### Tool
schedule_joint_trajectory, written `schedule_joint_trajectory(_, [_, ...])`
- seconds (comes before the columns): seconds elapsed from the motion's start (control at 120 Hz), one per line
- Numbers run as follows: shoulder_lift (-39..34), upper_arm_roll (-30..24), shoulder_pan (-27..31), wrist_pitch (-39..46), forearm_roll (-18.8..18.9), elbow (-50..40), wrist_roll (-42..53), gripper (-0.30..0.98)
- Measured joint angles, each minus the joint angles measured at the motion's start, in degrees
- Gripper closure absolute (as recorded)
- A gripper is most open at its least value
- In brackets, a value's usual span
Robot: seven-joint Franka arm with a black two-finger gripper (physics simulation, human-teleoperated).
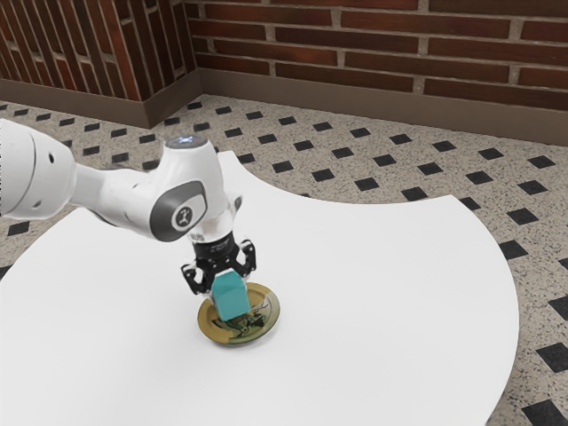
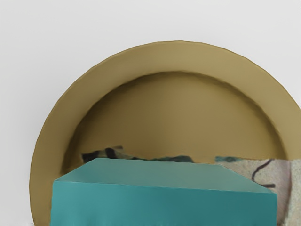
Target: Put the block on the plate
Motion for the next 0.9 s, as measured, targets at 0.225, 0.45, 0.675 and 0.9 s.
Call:
schedule_joint_trajectory(0.225, [-0.6, -0.2, 0.0, 0.7, -0.2, 0.2, -3.4, 0.13])
schedule_joint_trajectory(0.45, [-3.7, 1.7, -1.5, -2.9, -0.3, 4.9, -3.5, 0.04])
schedule_joint_trajectory(0.675, [-4.8, 7.1, -1.8, -8.7, 0.8, 10.4, 9.1, 0.02])
schedule_joint_trajectory(0.9, [-8.3, 10.2, -1.4, -15.8, 6.2, 15.4, 25.1, 0.01])
